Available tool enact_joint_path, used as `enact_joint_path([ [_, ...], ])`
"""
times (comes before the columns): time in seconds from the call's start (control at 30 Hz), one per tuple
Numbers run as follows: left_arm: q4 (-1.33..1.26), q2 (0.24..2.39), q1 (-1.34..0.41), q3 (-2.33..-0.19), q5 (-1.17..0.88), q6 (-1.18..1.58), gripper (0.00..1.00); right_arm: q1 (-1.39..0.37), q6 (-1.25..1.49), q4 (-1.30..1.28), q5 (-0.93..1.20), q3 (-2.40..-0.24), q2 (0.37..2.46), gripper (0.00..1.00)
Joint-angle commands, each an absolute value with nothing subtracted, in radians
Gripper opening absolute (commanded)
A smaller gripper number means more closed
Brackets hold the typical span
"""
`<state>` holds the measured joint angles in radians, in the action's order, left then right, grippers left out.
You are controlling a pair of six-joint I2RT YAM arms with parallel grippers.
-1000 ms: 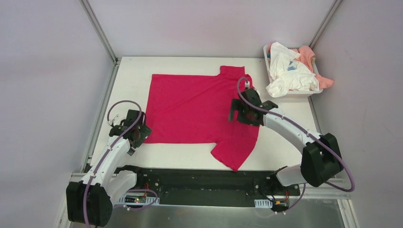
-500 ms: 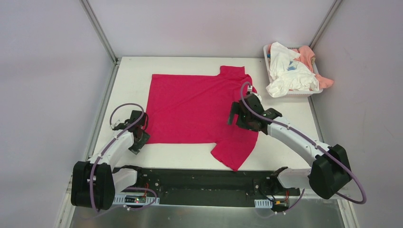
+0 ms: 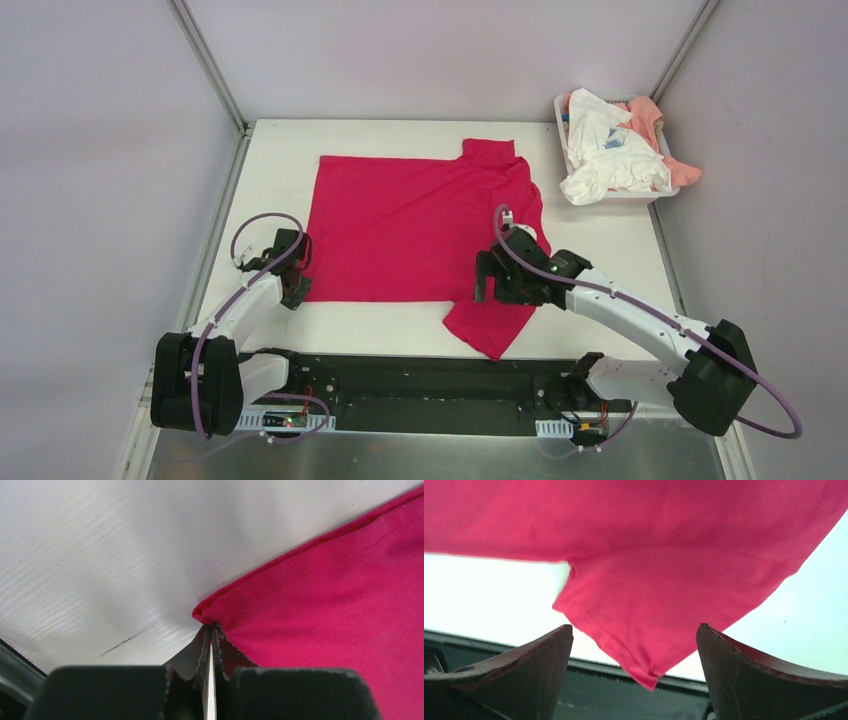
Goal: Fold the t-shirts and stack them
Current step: Flatten out the tshirt, then grab the side of the flattened tshirt closest away from the robot with both arms
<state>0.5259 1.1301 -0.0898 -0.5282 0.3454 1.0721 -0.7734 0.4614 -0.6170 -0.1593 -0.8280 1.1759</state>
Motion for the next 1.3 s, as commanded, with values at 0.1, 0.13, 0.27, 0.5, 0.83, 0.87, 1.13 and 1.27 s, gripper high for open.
enact_joint_path([
  [0.1, 0.54, 1.092, -0.081, -0.493, 0.341, 1.072, 0.0, -0.893, 0.544, -0.769, -0.095, -0.795, 1.169, 0.92],
  [0.13, 0.54, 1.078, -0.081, -0.492, 0.344, 1.067, 0.0, -0.905, 0.551, -0.771, -0.093, -0.792, 1.183, 0.9],
  [0.27, 0.539, 1.027, -0.081, -0.492, 0.346, 1.033, 0.0, -0.948, 0.559, -0.763, -0.116, -0.784, 1.236, 0.82],
  [0.5, 0.534, 1.008, -0.081, -0.491, 0.337, 1.017, 0.0, -0.985, 0.59, -0.774, -0.128, -0.791, 1.328, 0.73],
  [0.83, 0.53, 1.012, -0.081, -0.483, 0.342, 1.021, 0.0, -1.006, 0.645, -0.731, -0.07, -0.744, 1.406, 0.66],
  [0.87, 0.53, 1.014, -0.082, -0.481, 0.341, 1.023, 0.0, -1.008, 0.653, -0.735, -0.077, -0.739, 1.413, 0.65],
  [1.13, 0.531, 1.009, -0.081, -0.464, 0.313, 1.043, 0.0, -1.009, 0.731, -0.796, -0.142, -0.713, 1.426, 0.25],
  [1.27, 0.56, 0.955, -0.082, -0.451, 0.292, 1.062, 0.0, -1.009, 0.746, -0.804, -0.108, -0.683, 1.344, 0.16],
])
